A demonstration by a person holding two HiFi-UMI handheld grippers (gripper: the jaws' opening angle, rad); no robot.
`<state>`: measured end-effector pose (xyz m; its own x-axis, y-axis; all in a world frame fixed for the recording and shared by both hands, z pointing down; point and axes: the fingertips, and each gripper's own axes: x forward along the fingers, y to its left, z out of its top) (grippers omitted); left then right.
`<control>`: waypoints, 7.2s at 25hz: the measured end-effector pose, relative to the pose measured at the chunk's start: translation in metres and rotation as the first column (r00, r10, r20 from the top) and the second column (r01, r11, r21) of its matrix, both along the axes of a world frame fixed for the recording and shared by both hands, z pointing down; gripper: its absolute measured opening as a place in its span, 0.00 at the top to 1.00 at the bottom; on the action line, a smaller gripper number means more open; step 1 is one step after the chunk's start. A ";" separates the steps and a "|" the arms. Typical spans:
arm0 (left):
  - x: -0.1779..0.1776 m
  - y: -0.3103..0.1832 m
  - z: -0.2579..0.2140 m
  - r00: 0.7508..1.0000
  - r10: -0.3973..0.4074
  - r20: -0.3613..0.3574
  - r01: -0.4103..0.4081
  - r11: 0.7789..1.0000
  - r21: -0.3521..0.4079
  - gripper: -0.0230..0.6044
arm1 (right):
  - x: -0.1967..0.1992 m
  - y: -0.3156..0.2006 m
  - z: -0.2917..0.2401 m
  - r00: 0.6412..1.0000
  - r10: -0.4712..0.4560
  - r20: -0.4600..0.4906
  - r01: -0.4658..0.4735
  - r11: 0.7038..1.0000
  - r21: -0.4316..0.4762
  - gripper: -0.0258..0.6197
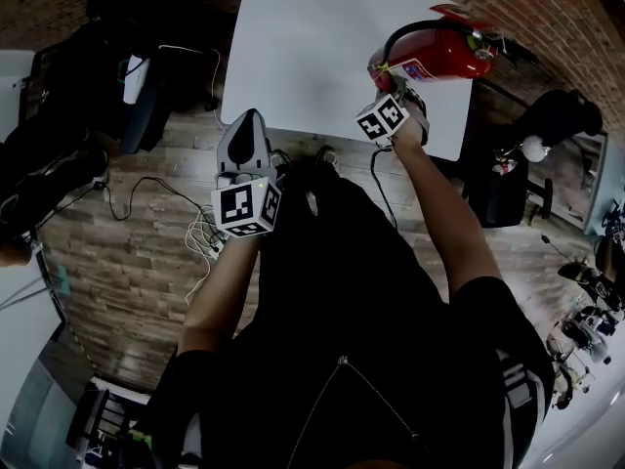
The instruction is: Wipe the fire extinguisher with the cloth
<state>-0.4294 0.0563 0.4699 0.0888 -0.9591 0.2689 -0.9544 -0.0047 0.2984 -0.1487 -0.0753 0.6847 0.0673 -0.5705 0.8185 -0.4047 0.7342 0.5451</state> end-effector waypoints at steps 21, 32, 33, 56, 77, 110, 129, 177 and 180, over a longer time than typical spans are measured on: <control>0.012 -0.010 -0.008 1.000 0.009 -0.023 -0.009 0.999 0.034 0.95 | -0.005 0.001 -0.077 0.994 -0.087 -0.070 0.093 0.991 0.098 0.77; 0.018 -0.016 -0.015 0.998 0.061 -0.024 -0.060 0.997 0.053 0.95 | -0.009 -0.001 -0.112 0.997 -0.049 -0.062 0.057 0.990 0.129 0.77; 0.018 -0.016 -0.015 0.998 0.066 -0.024 -0.065 0.996 0.055 0.95 | -0.010 -0.001 -0.117 0.997 -0.048 -0.061 0.056 0.990 0.133 0.77; 0.027 -0.032 -0.028 0.984 0.174 -0.042 -0.170 0.981 0.098 0.95 | -0.017 -0.006 -0.255 1.000 0.023 0.008 -0.025 0.937 0.349 0.77; 0.054 -0.035 -0.039 0.976 0.218 -0.007 -0.217 0.972 0.092 0.95 | -0.011 -0.009 -0.299 0.962 -0.162 -0.222 0.258 0.809 0.528 0.77; 0.152 -0.028 -0.066 0.980 0.151 0.128 -0.163 0.982 0.096 0.95 | 0.099 0.005 -0.297 0.955 -0.289 -0.071 0.276 0.772 0.572 0.77; 0.190 -0.028 -0.098 0.970 0.125 0.209 -0.158 0.976 0.149 0.95 | 0.121 -0.028 -0.300 0.953 -0.303 -0.030 0.255 0.741 0.621 0.77; 0.235 -0.045 -0.198 0.935 0.308 0.173 -0.349 0.879 0.323 0.95 | 0.133 0.061 -0.394 0.055 -0.129 0.990 -0.234 0.962 0.138 0.77; 0.235 -0.049 -0.196 0.933 0.316 0.170 -0.355 0.884 0.304 0.95 | 0.131 0.058 -0.390 0.067 -0.117 0.991 -0.238 0.963 0.130 0.77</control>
